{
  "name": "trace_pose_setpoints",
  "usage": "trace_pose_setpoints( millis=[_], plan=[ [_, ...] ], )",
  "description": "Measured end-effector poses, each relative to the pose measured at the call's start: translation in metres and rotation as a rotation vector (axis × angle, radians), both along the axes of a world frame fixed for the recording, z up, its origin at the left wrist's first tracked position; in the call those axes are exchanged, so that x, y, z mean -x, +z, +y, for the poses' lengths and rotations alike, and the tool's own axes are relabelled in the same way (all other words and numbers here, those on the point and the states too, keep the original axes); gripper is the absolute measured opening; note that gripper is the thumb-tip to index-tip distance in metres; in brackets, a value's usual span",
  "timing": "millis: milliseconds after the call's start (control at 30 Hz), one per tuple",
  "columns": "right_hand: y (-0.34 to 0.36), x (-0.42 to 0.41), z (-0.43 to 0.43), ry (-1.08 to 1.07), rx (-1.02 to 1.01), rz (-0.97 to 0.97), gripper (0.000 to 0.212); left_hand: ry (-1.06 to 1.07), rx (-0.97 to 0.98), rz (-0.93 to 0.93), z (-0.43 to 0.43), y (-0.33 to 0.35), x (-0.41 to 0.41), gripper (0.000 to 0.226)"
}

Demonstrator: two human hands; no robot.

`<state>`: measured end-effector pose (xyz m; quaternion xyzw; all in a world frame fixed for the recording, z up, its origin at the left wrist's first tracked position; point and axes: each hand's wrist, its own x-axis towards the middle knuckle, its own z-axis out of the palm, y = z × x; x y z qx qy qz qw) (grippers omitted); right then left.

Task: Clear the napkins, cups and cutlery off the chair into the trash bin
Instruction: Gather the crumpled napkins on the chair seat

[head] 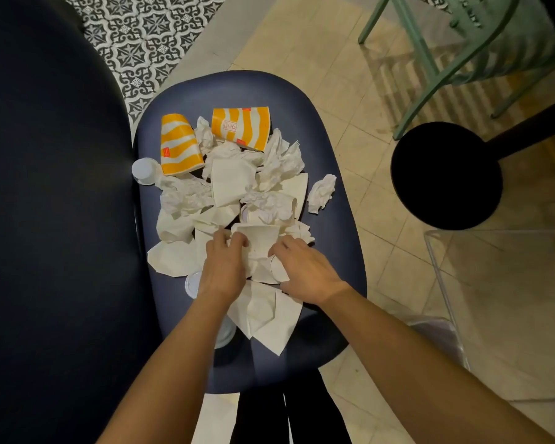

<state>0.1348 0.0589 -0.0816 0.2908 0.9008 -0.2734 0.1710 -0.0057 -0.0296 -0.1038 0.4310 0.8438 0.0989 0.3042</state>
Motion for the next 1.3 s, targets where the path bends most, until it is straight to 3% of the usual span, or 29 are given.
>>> trace_pose_setpoints(
  millis=[133, 567, 767, 1000, 1133, 1300],
  plan=[
    [0.004, -0.005, 0.002, -0.027, 0.002, 0.033, 0.054, 0.01, -0.033, 0.002, -0.003, 0.011, 0.003, 0.056],
    [0.039, -0.014, -0.001, -0.172, -0.016, 0.06, 0.058, -0.019, -0.174, 0.036, -0.01, 0.047, 0.001, 0.022],
    [0.053, -0.043, -0.008, -0.293, -0.079, 0.073, 0.057, -0.087, -0.172, -0.026, -0.003, 0.055, -0.025, 0.031],
    [0.061, -0.1, -0.028, -0.496, -0.073, 0.107, 0.05, -0.186, -0.21, -0.1, -0.004, 0.063, -0.076, 0.011],
    [0.06, -0.137, -0.041, -0.657, -0.08, 0.097, 0.051, -0.248, -0.202, -0.066, -0.009, 0.067, -0.113, 0.019],
    [0.047, -0.196, -0.054, -0.824, -0.063, 0.081, 0.046, -0.214, -0.23, -0.314, -0.012, 0.066, -0.18, 0.015]
  ],
)
